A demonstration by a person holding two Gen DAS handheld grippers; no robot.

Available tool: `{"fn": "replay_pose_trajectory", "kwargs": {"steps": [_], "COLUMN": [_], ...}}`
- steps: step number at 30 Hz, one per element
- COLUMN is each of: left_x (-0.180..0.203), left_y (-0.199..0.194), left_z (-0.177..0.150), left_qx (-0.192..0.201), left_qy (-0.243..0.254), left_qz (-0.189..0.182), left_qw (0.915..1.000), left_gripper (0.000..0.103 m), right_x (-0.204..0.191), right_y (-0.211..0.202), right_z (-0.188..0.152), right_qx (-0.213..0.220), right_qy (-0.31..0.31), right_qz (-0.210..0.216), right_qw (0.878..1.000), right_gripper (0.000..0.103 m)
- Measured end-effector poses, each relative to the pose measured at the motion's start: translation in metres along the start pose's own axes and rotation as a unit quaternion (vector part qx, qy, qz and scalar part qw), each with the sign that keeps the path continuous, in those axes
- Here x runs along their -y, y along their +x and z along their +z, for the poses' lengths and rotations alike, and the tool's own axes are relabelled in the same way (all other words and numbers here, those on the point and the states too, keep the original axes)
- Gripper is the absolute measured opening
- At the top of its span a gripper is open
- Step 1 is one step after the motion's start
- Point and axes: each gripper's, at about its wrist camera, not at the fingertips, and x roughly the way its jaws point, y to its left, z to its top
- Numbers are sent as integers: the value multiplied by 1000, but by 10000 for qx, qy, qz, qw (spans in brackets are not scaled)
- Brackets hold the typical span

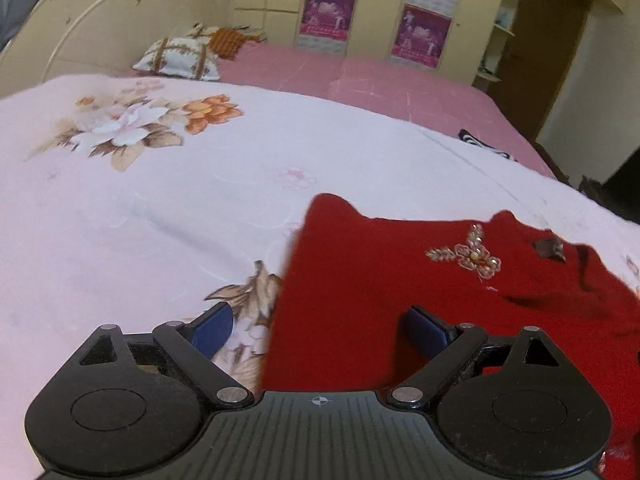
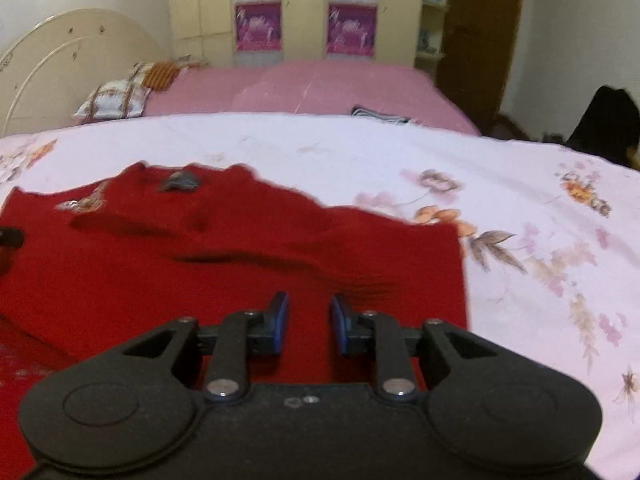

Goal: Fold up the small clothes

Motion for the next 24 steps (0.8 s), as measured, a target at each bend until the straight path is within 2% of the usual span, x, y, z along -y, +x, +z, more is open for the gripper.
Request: {"fn": "replay_pose_trajectory", "kwargs": {"steps": [2, 3, 7, 10, 11, 12, 14, 19, 24], "left_x": [-7, -8, -3, 0, -2, -5, -2, 11, 35], "left_y": [-13, -22, -57, -60, -57, -61, -71, -116, -138], "left_z": [-1, -4, -28, -54, -60, -64, -64, -86, -129], "left_qx": [7, 57, 276, 67, -21, 125, 87, 170, -12], "left_qy": [-255, -231, 273, 531, 516, 408, 416, 663, 989], "left_qz": [-75, -156, -246, -240, -183, -193, -98, -518, -812], "left_qw": [9996, 9996, 9989, 9983, 9985, 9989, 9990, 9963, 9918], "left_gripper": [93, 93, 93, 93, 93, 93, 93, 93, 93], "right_x": [0, -1, -7, -14, -13, -9, -5, -23, -58], "right_y": [-5, -11, -36, -39, -34, -33, -40, -82, -103], "right_z": [3, 3, -10, -29, -33, -38, -36, -46, -80], "right_qx": [-60, -23, 179, 58, -96, -46, -132, 28, -210], "right_qy": [45, 68, 156, -38, -69, 26, 257, 49, -241], "right_qz": [-46, -44, 273, 203, 102, 116, 138, 550, 1035], "right_qw": [10000, 10000, 9993, 9998, 9999, 9999, 9995, 9985, 9941], "right_gripper": [23, 25, 31, 33, 34, 34, 35, 35, 36]}}
